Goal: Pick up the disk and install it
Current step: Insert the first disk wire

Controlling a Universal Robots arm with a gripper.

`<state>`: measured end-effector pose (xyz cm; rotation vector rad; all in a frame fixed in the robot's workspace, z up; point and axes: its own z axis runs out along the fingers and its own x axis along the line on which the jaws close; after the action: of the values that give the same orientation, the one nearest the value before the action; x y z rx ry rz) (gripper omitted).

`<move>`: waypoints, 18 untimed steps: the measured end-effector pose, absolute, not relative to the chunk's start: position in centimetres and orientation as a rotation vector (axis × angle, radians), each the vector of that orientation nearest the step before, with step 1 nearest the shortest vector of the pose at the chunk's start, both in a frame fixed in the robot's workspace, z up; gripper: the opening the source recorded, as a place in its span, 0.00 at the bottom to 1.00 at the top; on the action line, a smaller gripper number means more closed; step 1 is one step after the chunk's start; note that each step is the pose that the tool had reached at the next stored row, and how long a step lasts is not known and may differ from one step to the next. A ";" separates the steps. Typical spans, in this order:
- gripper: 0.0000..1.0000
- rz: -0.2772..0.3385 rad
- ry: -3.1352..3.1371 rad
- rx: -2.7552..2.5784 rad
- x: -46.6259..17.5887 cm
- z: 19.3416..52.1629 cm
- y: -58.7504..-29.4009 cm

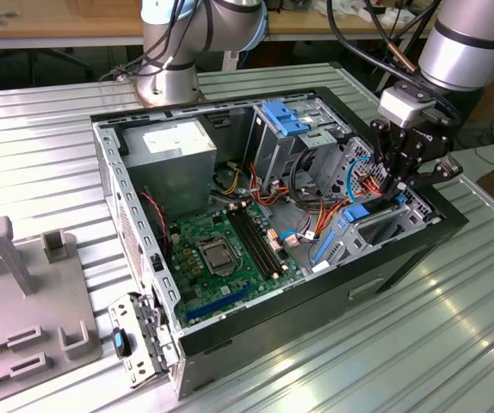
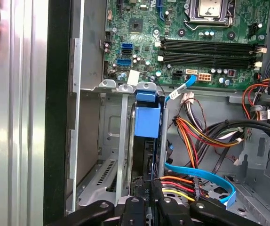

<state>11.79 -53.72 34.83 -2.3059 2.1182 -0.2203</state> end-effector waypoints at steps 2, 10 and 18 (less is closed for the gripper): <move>0.17 -0.221 2.118 -2.306 11.8 34.8 -53.7; 0.17 -0.221 2.202 -2.233 11.8 34.8 -53.7; 0.17 -0.188 2.241 -2.173 12.0 34.8 -53.5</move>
<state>12.02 -53.51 34.85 -2.1730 2.2411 -0.1875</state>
